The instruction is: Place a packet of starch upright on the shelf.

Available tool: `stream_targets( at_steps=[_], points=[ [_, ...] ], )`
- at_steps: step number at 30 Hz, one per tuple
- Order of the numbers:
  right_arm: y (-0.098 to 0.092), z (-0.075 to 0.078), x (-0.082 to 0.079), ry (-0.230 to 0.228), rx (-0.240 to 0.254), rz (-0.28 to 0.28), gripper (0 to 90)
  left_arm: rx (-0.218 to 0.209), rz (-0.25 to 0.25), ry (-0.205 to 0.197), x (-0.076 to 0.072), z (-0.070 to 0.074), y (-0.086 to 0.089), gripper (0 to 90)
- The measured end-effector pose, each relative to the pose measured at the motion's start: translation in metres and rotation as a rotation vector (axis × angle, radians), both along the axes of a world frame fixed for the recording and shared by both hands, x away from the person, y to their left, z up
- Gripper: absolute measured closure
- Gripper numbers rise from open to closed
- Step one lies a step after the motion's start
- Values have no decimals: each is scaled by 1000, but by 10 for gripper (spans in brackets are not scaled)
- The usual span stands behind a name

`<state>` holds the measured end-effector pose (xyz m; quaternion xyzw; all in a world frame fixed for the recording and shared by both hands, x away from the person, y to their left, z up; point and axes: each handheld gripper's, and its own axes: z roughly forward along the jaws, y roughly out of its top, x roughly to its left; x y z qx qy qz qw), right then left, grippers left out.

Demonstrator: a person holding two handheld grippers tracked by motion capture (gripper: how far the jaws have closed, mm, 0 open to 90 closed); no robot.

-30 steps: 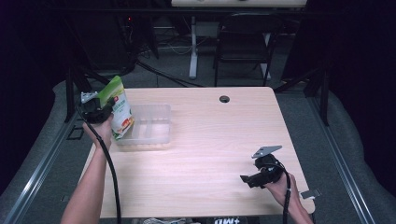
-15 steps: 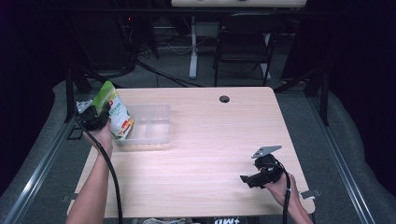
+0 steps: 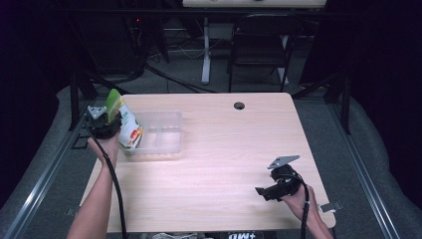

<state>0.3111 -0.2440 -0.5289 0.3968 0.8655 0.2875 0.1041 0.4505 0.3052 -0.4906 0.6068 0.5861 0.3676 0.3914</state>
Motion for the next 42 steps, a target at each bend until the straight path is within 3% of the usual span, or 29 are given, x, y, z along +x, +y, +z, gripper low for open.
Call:
stream_targets(
  at_steps=[3, 6, 11, 15, 23, 29, 37, 42],
  points=[
    [-1, 1, 0, -3, -8, 3, 108, 22, 3, 14, -1, 5, 1, 447],
    [-1, 1, 0, -3, -8, 3, 108, 36, 6, 0, -4, 12, 2, 316],
    [-1, 1, 0, -6, -3, 2, 108, 75, -2, 6, -12, 26, 4, 185],
    [-1, 1, 0, -8, -6, 1, 108, 95, -26, 37, -21, 37, 6, 156],
    [0, 1, 0, -1, -2, 5, 108, 70, -76, 76, -44, 58, 10, 95],
    [0, 1, 0, -2, -4, 5, 108, 57, -154, 90, -76, 69, 2, 65],
    [2, 1, -1, -4, -6, 6, 108, 75, -222, 117, -122, 67, -8, 42],
    [2, 1, -1, 1, -15, 12, 108, 103, -273, 142, -148, 55, -19, 40]
  ],
)
